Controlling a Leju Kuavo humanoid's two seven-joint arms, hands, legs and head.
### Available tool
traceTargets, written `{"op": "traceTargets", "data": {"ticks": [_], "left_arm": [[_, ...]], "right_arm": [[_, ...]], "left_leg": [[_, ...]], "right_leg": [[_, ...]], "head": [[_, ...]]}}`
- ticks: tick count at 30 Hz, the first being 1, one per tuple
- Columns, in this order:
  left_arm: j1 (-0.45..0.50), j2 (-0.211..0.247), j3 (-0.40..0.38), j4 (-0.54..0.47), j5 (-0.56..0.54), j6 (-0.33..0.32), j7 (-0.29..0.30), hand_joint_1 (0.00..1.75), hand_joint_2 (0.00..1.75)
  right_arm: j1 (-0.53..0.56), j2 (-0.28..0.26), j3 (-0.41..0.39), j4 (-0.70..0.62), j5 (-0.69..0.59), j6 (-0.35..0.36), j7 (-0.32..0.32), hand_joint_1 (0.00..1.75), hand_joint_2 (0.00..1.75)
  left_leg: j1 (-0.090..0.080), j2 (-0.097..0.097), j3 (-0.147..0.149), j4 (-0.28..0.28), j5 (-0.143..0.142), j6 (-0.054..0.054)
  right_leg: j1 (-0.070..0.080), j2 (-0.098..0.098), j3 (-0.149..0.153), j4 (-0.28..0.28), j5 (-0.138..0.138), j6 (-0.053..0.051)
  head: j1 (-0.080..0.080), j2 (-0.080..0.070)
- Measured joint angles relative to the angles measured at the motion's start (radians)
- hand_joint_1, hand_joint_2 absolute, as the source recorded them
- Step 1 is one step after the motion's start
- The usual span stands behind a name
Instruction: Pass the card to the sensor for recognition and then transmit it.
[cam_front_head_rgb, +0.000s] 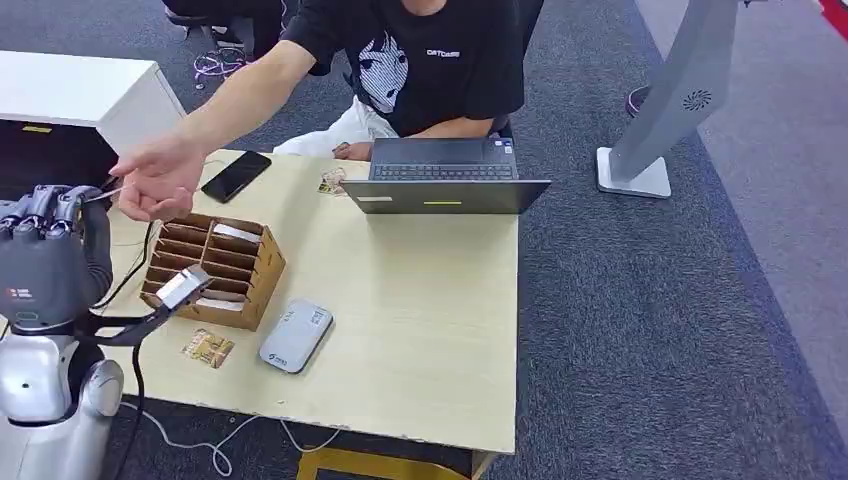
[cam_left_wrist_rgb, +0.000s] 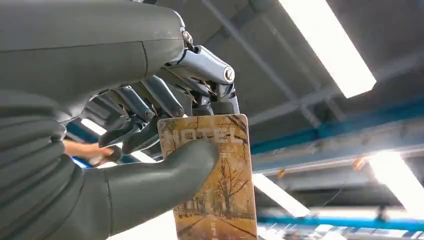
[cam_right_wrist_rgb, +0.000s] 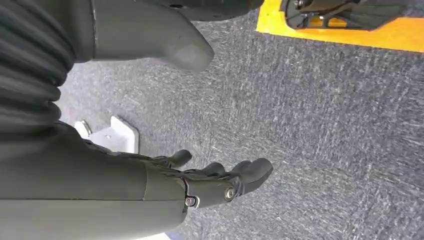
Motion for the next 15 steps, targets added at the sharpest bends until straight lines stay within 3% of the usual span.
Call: {"op": "traceTargets", "data": {"ticks": [3,7,15], "left_arm": [[-0.142,0.028,0.0,0.233,-0.058,0.0,0.084,1.75,1.75],[-0.267,0.043,0.0,0.441,-0.059,0.001,0.114,1.75,1.75],[-0.331,0.046,0.0,0.573,-0.059,0.002,0.116,1.75,1.75]], "right_arm": [[-0.005,-0.001,0.0,0.0,0.016,0.005,0.003,0.0,1.75],[-0.012,-0.003,0.0,0.0,0.017,0.004,0.003,0.0,1.75],[-0.017,-0.004,-0.003,0.0,0.016,0.003,0.003,0.0,1.75]], "left_leg": [[0.001,-0.001,-0.001,0.0,0.002,0.0],[0.0,0.0,-0.001,0.0,0.002,0.0],[0.0,0.001,-0.001,0.0,0.001,0.0]], "right_leg": [[0.0,-0.001,0.0,0.0,0.002,-0.001],[0.0,0.0,0.0,0.0,0.002,-0.001],[0.0,0.001,-0.001,0.0,0.002,-0.001]], "head": [[0.0,0.0],[0.0,0.0],[0.0,0.0]]}}
